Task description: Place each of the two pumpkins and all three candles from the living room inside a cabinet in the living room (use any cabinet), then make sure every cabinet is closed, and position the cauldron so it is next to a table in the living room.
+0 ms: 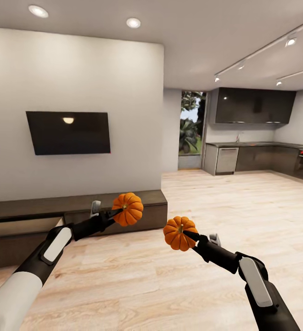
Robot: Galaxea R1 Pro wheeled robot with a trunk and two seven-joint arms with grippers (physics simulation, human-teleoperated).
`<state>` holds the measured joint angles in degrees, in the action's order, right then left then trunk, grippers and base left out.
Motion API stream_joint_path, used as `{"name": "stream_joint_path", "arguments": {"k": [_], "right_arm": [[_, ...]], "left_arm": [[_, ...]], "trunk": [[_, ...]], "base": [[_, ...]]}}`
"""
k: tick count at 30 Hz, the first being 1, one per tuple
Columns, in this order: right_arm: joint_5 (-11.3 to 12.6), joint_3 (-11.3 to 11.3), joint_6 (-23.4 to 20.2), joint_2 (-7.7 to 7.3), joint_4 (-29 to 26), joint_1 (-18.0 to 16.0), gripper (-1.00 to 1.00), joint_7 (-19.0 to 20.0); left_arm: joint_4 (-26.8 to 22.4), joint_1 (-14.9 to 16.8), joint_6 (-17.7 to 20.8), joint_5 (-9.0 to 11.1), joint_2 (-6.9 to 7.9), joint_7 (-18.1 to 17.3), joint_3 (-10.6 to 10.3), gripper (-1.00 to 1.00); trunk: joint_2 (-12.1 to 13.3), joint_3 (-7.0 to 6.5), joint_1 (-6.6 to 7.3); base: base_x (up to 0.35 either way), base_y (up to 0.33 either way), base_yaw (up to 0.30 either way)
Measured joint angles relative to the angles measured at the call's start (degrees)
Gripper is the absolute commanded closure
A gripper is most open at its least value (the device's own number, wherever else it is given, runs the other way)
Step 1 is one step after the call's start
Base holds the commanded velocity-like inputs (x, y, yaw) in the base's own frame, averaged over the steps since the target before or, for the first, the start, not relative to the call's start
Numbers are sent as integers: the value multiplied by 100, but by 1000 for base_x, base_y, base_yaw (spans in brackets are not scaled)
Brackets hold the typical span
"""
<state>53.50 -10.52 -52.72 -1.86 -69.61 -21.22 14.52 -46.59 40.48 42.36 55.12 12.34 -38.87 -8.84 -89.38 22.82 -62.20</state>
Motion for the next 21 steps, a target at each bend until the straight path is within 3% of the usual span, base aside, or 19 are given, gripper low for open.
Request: {"name": "stream_joint_path", "arguments": {"k": [21], "right_arm": [[-10,82,0,0,0,0,100,0]], "left_arm": [[5,0,0,1,0,8,0,100]], "trunk": [[0,105,0]], "base": [[0,0,0]]}}
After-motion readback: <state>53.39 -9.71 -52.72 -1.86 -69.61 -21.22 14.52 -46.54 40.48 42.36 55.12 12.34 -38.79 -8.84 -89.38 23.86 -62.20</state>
